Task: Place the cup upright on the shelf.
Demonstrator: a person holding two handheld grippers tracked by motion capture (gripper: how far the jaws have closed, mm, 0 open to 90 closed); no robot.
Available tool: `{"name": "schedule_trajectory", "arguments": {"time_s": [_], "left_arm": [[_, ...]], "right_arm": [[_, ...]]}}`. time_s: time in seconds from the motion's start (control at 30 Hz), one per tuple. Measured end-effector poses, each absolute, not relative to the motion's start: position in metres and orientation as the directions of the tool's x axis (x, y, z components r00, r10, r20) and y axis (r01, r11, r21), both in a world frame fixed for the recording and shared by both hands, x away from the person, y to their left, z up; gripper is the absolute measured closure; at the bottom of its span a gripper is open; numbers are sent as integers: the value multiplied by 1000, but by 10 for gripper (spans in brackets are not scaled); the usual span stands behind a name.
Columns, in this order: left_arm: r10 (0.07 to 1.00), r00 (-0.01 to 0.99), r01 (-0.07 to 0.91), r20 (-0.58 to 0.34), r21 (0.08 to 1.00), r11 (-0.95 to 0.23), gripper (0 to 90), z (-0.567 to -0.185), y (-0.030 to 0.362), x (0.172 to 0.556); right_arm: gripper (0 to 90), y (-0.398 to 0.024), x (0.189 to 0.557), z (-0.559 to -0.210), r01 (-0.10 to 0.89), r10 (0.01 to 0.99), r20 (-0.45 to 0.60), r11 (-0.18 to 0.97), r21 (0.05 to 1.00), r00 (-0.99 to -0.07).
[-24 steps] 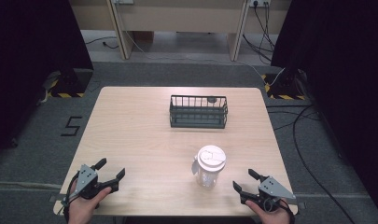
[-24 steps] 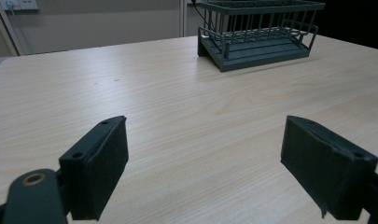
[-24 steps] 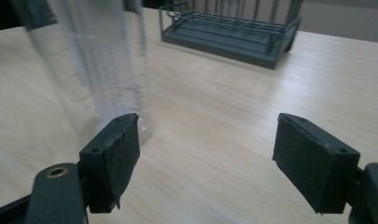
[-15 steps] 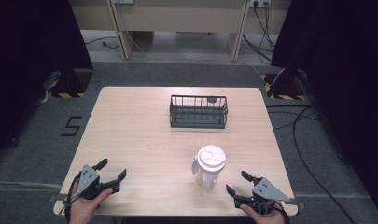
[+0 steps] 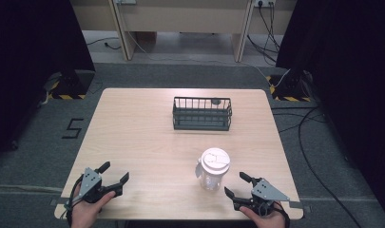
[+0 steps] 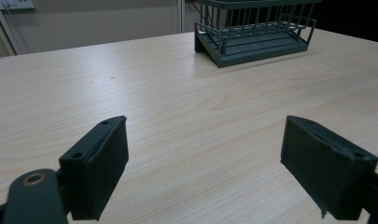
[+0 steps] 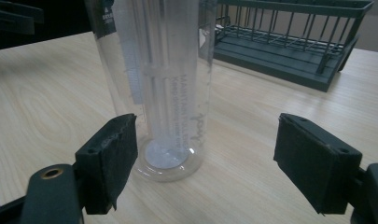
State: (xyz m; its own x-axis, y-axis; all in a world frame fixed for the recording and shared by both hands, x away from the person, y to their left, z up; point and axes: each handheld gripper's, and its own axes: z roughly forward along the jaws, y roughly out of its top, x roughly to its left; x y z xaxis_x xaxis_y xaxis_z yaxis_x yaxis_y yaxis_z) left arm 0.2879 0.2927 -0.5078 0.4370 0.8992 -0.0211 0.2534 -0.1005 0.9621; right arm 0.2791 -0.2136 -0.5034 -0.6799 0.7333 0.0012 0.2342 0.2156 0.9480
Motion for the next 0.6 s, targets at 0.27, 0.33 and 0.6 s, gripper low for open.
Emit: {"name": "schedule_trajectory", "arguments": {"time_s": [0.27, 0.33, 0.6], "left_arm": [[898, 439, 255, -21, 962, -102, 146, -508, 291, 288], [898, 440, 255, -22, 962, -102, 146, -508, 291, 287], [895, 446, 255, -20, 961, -106, 146, -508, 289, 287]], "right_arm": [[218, -201, 285, -501, 225, 708, 5, 218, 950, -706], [217, -199, 286, -501, 226, 707, 6, 218, 949, -708], [205, -187, 292, -500, 225, 694, 11, 218, 950, -719]]}}
